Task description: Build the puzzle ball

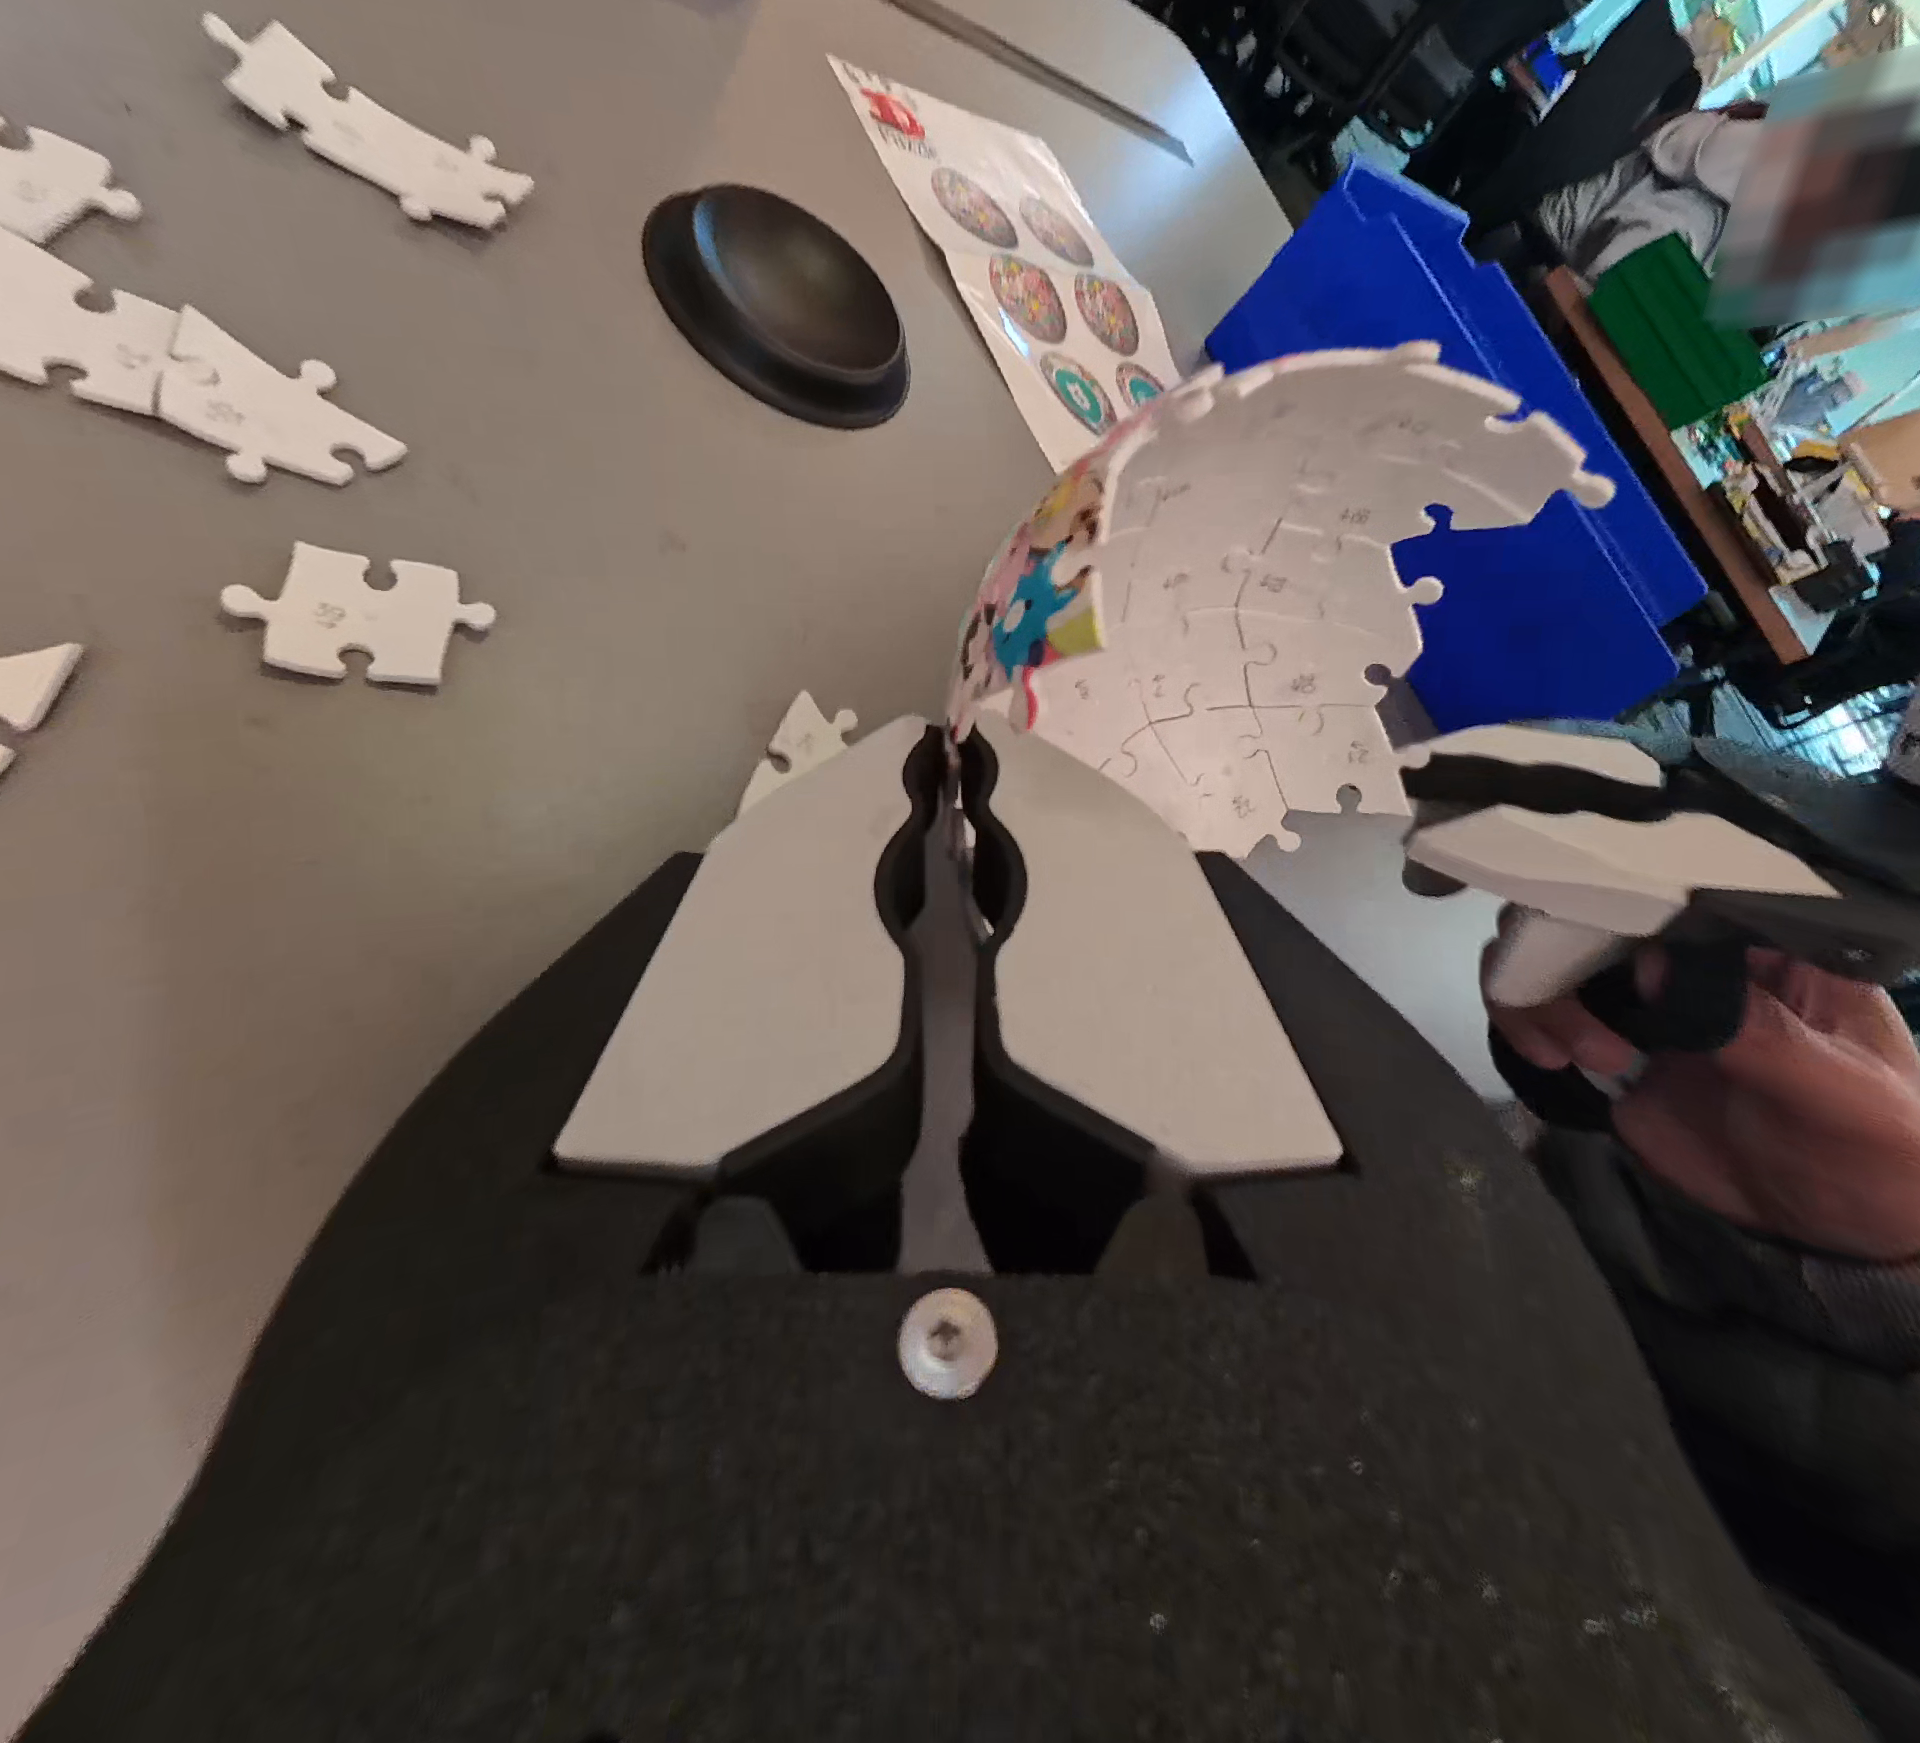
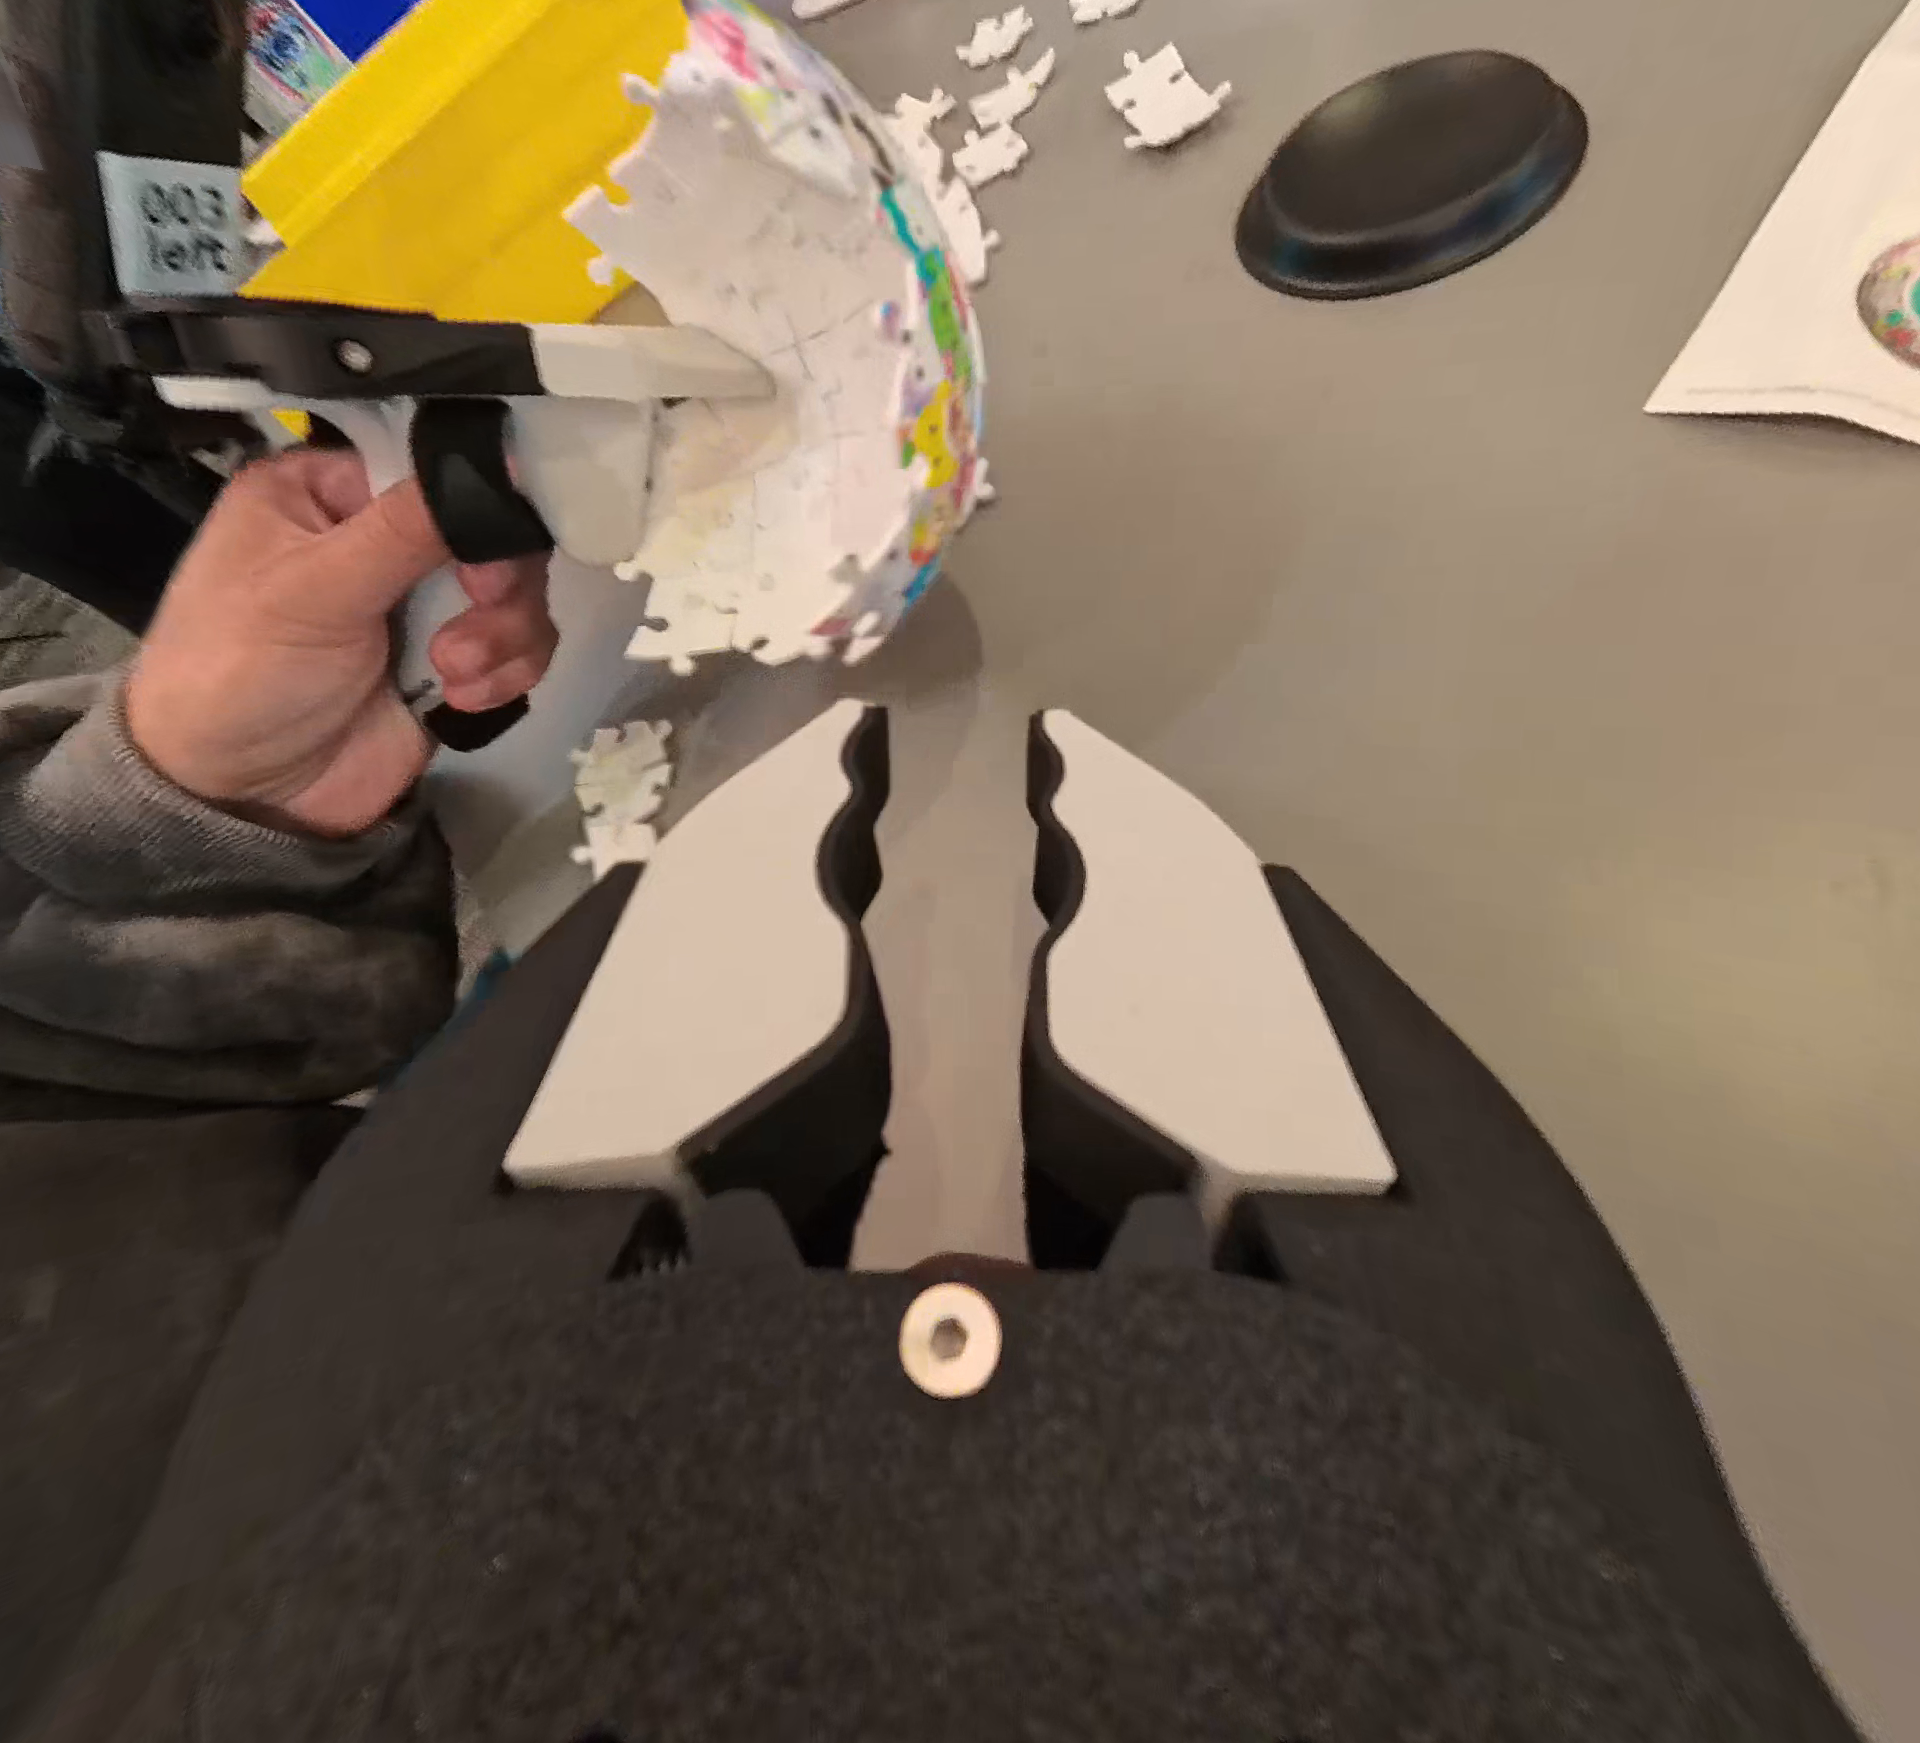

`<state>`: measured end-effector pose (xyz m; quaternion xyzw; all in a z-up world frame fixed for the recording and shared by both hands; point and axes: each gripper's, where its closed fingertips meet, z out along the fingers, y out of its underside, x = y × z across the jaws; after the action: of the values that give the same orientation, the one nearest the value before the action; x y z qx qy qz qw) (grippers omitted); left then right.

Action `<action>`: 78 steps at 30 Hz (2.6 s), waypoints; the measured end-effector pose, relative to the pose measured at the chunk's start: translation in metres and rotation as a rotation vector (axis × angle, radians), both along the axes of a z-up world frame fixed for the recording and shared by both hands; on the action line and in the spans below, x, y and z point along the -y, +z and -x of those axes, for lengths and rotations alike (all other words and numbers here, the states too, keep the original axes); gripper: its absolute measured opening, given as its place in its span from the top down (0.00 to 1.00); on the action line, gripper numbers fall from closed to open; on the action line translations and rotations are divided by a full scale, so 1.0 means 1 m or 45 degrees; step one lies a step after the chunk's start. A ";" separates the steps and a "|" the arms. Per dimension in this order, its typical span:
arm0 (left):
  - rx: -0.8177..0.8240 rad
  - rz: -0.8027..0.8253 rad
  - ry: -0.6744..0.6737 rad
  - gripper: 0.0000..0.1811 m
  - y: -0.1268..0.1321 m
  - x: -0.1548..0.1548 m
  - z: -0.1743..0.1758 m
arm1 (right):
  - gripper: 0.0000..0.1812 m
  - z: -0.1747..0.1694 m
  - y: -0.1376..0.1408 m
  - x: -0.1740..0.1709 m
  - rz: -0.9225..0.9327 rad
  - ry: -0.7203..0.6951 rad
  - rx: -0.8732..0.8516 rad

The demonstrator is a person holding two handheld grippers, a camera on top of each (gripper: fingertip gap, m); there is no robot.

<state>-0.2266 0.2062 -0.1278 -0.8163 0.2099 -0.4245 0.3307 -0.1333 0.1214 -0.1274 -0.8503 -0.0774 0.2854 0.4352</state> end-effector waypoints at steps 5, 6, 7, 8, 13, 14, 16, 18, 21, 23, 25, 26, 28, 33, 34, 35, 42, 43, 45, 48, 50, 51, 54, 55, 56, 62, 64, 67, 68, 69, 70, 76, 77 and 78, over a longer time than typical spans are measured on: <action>0.101 -0.069 0.136 0.99 0.014 -0.003 -0.001 | 0.79 0.035 0.003 -0.004 0.008 -0.028 -0.111; 0.124 -0.081 0.159 0.99 0.018 -0.002 -0.001 | 0.79 0.040 -0.001 -0.007 0.024 -0.064 -0.117; 0.141 -0.094 0.180 0.99 0.021 -0.001 -0.001 | 0.79 0.046 -0.003 -0.011 0.037 -0.085 -0.141; 0.153 -0.108 0.194 0.99 0.023 -0.001 -0.001 | 0.79 0.051 -0.004 -0.014 0.045 -0.098 -0.170; 0.215 -0.166 0.209 0.99 0.035 0.001 0.001 | 0.81 0.074 0.001 -0.019 0.123 -0.078 -0.473; 0.244 -0.170 0.200 0.99 0.038 0.001 0.001 | 0.82 0.079 0.003 -0.019 0.158 -0.062 -0.596; 0.302 -0.181 0.188 0.99 0.045 0.002 0.001 | 0.83 0.084 0.007 -0.019 0.220 -0.042 -0.855; 0.323 -0.198 0.187 0.99 0.048 0.003 0.001 | 0.85 0.083 0.014 -0.021 0.242 -0.031 -1.093; 0.322 -0.223 0.185 0.99 0.050 0.004 -0.001 | 0.86 0.083 0.020 -0.024 0.246 -0.041 -1.245; 0.318 -0.235 0.185 0.99 0.050 0.005 -0.003 | 0.87 0.087 0.020 -0.026 0.264 -0.032 -1.288; 0.308 -0.242 0.180 0.99 0.049 0.006 -0.005 | 0.92 0.088 0.019 -0.028 0.279 -0.047 -1.328; 0.303 -0.246 0.181 0.99 0.049 0.007 -0.006 | 0.93 0.086 0.020 -0.029 0.273 -0.068 -1.358; 0.296 -0.249 0.182 0.99 0.048 0.006 -0.006 | 0.95 0.083 0.020 -0.029 0.276 -0.079 -1.406; 0.299 -0.244 0.178 0.99 0.047 0.006 -0.007 | 0.97 0.084 0.017 -0.029 0.302 -0.072 -1.459; 0.297 -0.246 0.176 0.99 0.047 0.006 -0.007 | 0.97 0.084 0.017 -0.029 0.304 -0.072 -1.466; 0.293 -0.248 0.175 0.99 0.047 0.007 -0.008 | 0.97 0.084 0.016 -0.028 0.308 -0.071 -1.466; 0.296 -0.247 0.174 0.99 0.046 0.008 -0.009 | 0.98 0.083 0.015 -0.027 0.308 -0.064 -1.434; 0.296 -0.249 0.176 0.99 0.046 0.007 -0.009 | 0.98 0.083 0.015 -0.027 0.303 -0.068 -1.432; 0.297 -0.252 0.176 0.99 0.047 0.007 -0.009 | 0.98 0.084 0.016 -0.028 0.301 -0.070 -1.448; 0.296 -0.256 0.169 0.99 0.048 0.008 -0.009 | 0.95 0.085 0.015 -0.028 0.322 -0.077 -1.501; 0.302 -0.266 0.172 0.99 0.049 0.008 -0.009 | 0.89 0.088 0.014 -0.027 0.354 -0.071 -1.549; 0.298 -0.271 0.169 0.99 0.050 0.008 -0.009 | 0.89 0.089 0.014 -0.027 0.359 -0.062 -1.575; 0.281 -0.287 0.161 0.99 0.049 0.009 -0.010 | 0.92 0.090 0.014 -0.027 0.359 -0.066 -1.599; 0.279 -0.286 0.158 0.99 0.049 0.010 -0.011 | 0.93 0.091 0.014 -0.026 0.364 -0.059 -1.595; 0.278 -0.285 0.154 0.98 0.049 0.010 -0.012 | 0.96 0.090 0.015 -0.026 0.358 -0.058 -1.602; 0.271 -0.292 0.148 0.98 0.048 0.012 -0.014 | 0.98 0.089 0.015 -0.022 0.344 -0.063 -1.581; 0.272 -0.290 0.149 0.99 0.048 0.012 -0.015 | 0.98 0.088 0.015 -0.020 0.335 -0.062 -1.552; 0.277 -0.297 0.151 0.98 0.049 0.013 -0.015 | 0.98 0.088 0.016 -0.020 0.322 -0.065 -1.541; 0.281 -0.301 0.150 0.99 0.050 0.012 -0.015 | 0.98 0.088 0.016 -0.020 0.312 -0.065 -1.544; 0.282 -0.301 0.146 0.98 0.051 0.012 -0.015 | 0.98 0.089 0.017 -0.021 0.303 -0.069 -1.542; 0.287 -0.297 0.139 0.99 0.051 0.012 -0.015 | 0.98 0.089 0.017 -0.021 0.297 -0.068 -1.542; 0.319 -0.239 0.074 0.99 0.049 0.007 -0.011 | 0.89 0.073 0.013 -0.018 0.247 -0.071 -1.489; 0.313 -0.226 0.073 0.99 0.046 0.006 -0.009 | 0.89 0.070 0.014 -0.018 0.233 -0.074 -1.482; 0.311 -0.217 0.080 0.99 0.045 0.004 -0.008 | 0.89 0.069 0.015 -0.019 0.230 -0.067 -1.478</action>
<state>-0.2187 0.2021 -0.0831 -0.7337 0.1777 -0.4907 0.4352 -0.2023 0.1409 -0.1128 -0.5902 0.2192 0.6990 0.3392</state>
